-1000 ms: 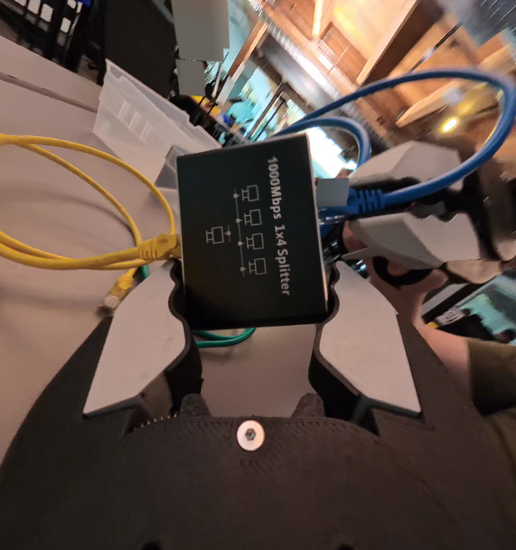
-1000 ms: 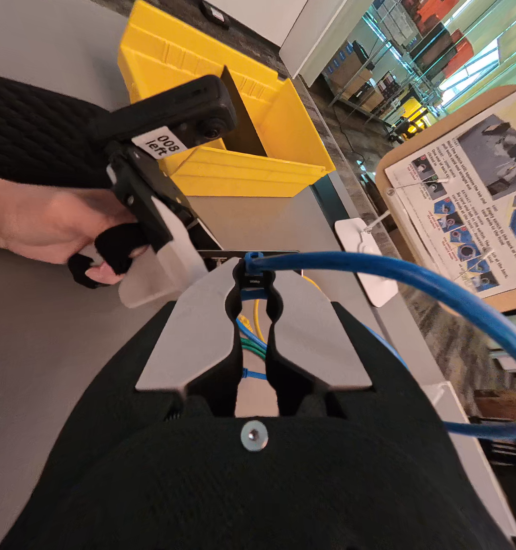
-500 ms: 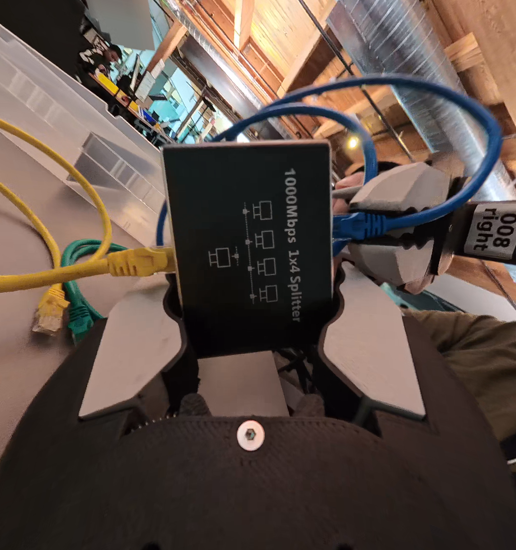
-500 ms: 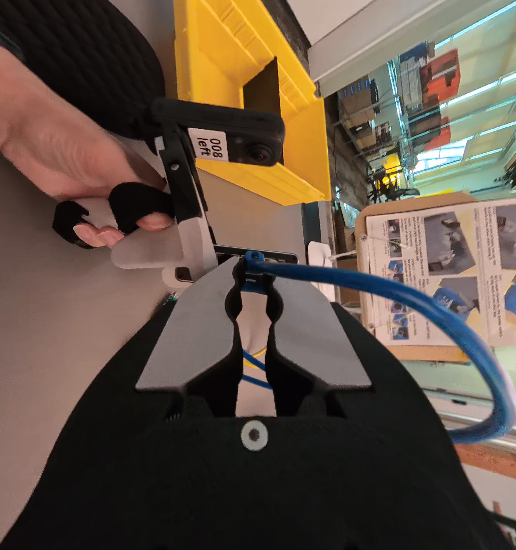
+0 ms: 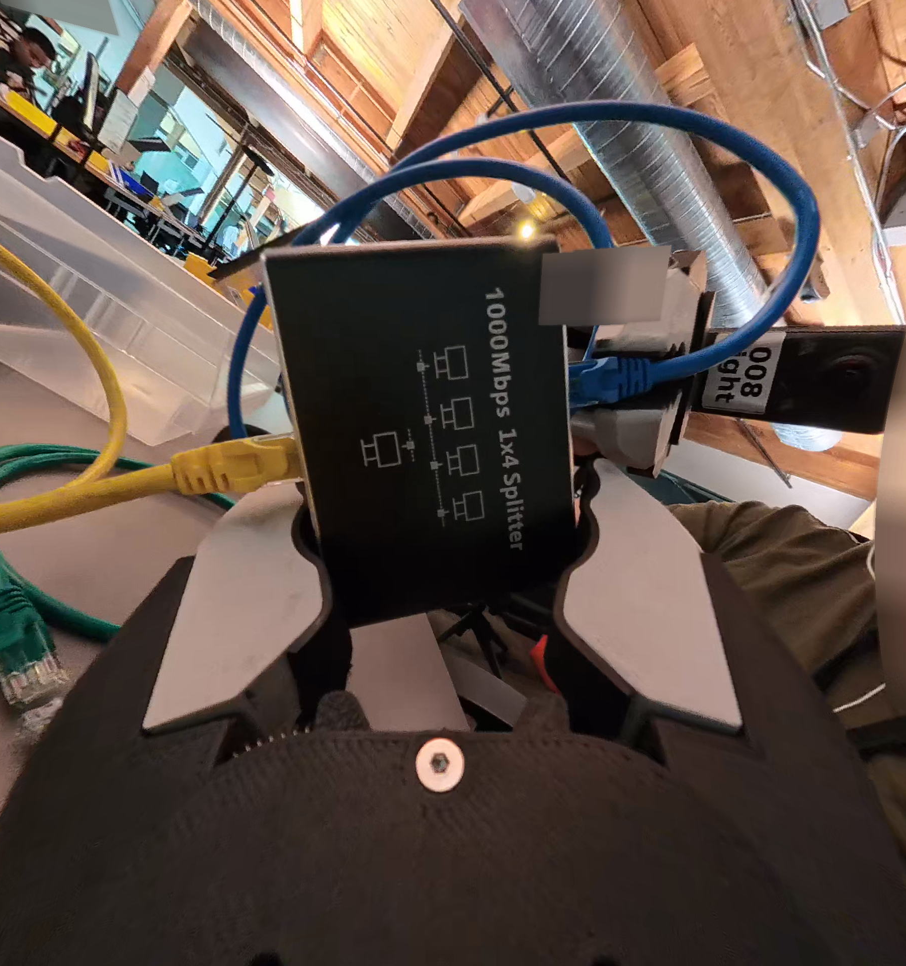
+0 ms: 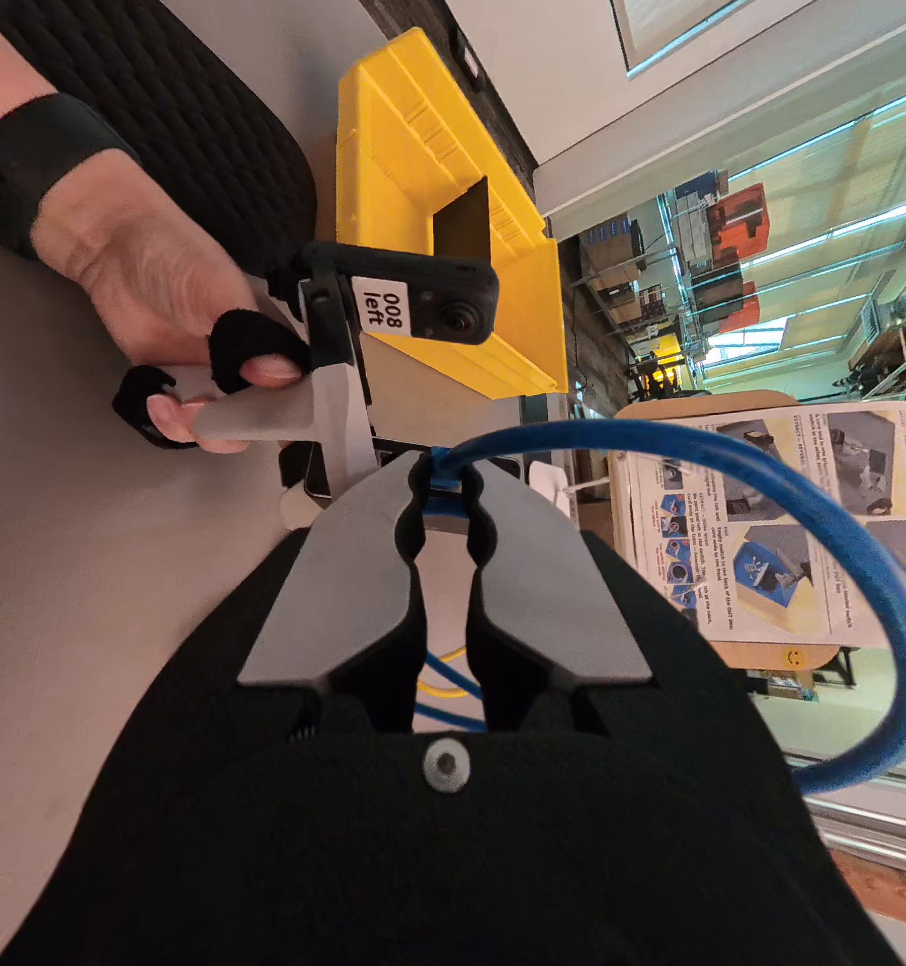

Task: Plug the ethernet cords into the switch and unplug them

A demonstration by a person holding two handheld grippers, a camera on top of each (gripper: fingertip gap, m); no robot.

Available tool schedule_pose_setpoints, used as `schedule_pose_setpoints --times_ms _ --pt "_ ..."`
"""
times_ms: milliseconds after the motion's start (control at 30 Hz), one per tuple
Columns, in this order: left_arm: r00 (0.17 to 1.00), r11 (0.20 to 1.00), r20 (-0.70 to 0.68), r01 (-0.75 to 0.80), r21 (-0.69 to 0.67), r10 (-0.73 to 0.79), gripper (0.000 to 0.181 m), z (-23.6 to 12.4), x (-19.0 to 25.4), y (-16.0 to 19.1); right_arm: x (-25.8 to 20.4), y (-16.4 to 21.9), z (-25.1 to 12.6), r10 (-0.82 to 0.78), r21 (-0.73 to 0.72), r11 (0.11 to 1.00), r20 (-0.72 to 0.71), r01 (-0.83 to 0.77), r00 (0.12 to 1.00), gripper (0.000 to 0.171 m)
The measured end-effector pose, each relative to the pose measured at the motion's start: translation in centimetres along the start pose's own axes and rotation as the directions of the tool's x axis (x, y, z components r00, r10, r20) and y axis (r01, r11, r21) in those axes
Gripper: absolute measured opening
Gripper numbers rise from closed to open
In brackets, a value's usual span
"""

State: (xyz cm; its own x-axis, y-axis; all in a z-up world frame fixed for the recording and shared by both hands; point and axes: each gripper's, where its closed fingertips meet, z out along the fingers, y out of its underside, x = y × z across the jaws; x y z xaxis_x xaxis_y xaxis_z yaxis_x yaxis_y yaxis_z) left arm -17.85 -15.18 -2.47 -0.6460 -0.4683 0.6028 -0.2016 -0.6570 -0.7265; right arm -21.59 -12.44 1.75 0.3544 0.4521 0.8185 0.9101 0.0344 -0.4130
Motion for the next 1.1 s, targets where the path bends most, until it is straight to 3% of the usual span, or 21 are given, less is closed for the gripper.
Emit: schedule_pose_setpoints --times_ms 200,333,767,1100 --pt "0.969 0.986 0.182 -0.165 -0.014 0.165 0.094 -0.4 -1.4 -0.7 0.1 0.8 -0.1 0.067 0.001 0.998 0.002 -0.067 0.998 0.014" --pt "0.950 0.970 0.195 -0.237 -0.052 0.243 0.094 -0.1 -0.8 -0.3 -0.5 0.3 -0.4 0.133 0.062 0.989 0.035 -0.135 0.991 0.015" --pt "0.977 0.985 0.130 -0.166 -0.047 0.171 0.094 0.1 0.0 -0.1 -0.2 0.2 -0.7 0.148 0.072 0.987 -0.022 -0.146 0.989 0.014" --pt "0.973 0.986 0.170 -0.146 -0.085 0.159 0.094 0.0 -0.4 0.3 -0.4 0.8 -0.5 0.174 0.103 0.980 -0.003 -0.173 0.985 0.015"
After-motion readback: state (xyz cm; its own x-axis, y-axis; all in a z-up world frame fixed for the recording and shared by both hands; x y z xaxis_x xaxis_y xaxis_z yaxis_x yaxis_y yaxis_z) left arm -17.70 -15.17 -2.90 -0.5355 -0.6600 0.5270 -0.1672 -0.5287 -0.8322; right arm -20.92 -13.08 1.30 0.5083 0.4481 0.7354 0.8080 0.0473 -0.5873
